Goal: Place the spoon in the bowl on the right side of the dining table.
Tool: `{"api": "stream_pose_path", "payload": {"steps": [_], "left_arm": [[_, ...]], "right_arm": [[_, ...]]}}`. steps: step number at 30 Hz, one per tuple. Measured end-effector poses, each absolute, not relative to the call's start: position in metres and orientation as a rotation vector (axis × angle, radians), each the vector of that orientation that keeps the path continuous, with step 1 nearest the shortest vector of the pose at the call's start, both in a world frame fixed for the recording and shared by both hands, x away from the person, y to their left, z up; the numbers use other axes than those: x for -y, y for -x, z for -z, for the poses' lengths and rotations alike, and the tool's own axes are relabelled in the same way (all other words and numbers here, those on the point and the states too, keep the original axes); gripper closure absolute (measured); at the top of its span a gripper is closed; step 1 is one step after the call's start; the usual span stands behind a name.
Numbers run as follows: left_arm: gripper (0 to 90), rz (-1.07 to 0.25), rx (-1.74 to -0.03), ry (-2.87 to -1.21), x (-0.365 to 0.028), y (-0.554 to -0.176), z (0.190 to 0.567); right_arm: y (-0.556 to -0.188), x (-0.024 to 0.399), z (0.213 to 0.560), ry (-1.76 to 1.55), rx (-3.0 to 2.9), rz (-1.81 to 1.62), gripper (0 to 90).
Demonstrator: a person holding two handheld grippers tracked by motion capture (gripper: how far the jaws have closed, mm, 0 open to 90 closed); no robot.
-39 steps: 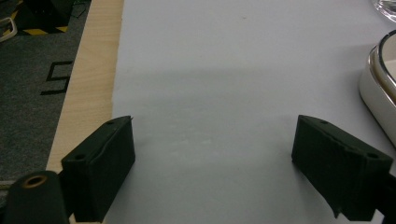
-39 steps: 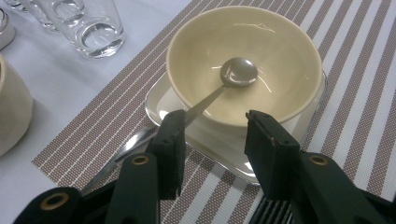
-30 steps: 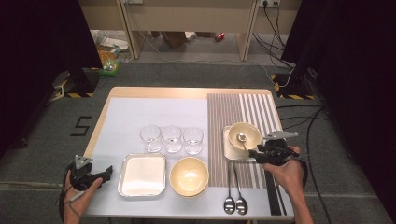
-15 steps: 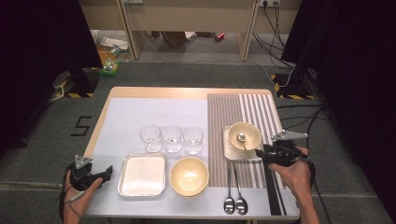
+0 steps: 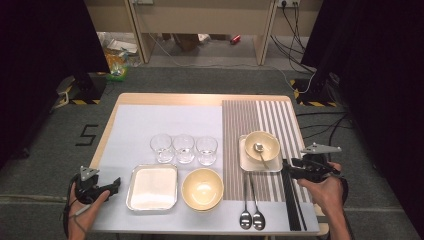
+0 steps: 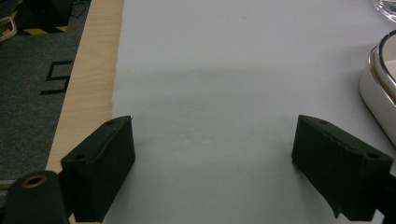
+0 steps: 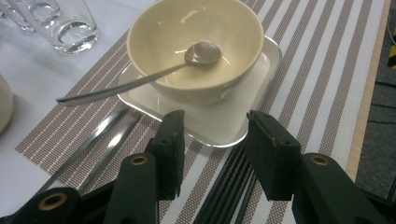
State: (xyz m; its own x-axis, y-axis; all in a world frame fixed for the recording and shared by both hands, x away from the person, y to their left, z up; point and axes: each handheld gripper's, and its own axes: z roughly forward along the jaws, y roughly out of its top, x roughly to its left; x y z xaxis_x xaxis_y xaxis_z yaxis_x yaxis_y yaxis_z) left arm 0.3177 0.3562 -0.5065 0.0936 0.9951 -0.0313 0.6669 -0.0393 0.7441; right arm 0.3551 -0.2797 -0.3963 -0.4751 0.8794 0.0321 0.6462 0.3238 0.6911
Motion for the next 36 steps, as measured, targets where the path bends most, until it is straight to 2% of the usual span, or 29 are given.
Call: {"api": "stream_pose_path", "payload": {"steps": [36], "left_arm": [[12.1, -0.696, -1.635, -1.771, -0.356, -0.318, 0.507]], "right_arm": [[-0.339, 0.309, 0.42, -1.452, -2.213, -0.912, 49.4]]}}
